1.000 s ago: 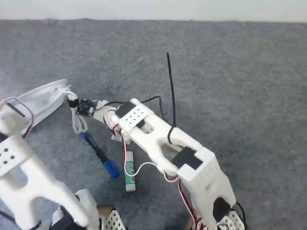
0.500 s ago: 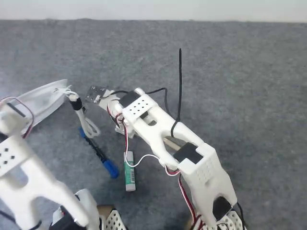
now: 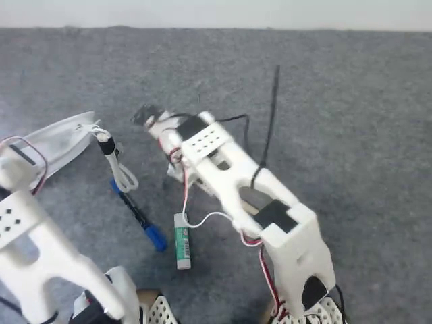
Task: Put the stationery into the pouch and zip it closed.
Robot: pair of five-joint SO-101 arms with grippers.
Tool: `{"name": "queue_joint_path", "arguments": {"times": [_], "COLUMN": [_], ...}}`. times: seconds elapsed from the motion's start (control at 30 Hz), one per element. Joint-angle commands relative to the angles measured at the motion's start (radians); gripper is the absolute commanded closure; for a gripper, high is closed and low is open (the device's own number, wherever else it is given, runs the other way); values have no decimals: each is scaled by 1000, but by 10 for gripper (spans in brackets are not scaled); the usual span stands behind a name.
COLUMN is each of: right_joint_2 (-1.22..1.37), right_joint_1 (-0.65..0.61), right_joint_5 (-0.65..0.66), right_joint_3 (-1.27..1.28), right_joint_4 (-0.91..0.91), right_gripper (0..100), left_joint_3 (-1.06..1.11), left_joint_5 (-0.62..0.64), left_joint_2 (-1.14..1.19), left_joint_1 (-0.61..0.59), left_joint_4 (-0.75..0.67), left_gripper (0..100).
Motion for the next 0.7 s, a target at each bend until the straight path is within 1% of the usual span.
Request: {"name": "queue_joint_path", "arguments": {"times": [0.0, 0.13, 0.37, 0.5, 0.67], "right_joint_2": [-127, -133, -159, -182, -209], "right_joint_1": [94, 137, 194, 219, 249], "right_joint_5": [-103, -176, -259, -279, -284], "right_joint_3": [-38, -38, -49, -49, -49], "right_joint_4": [-13, -74, -104, -104, -97], "right_gripper": [993, 993, 993, 993, 993], "left_joint_3": [-38, -38, -67, -96, -145], "left_joint_5": [2, 2, 23, 23, 18], "left_joint_2": [-57, -57, -57, -57, -57], "left_joint_1": [35, 118, 256, 354, 442], "left_joint_4": [-26, -25, -6, 15, 54], "left_gripper": [990, 990, 991, 991, 991]}}
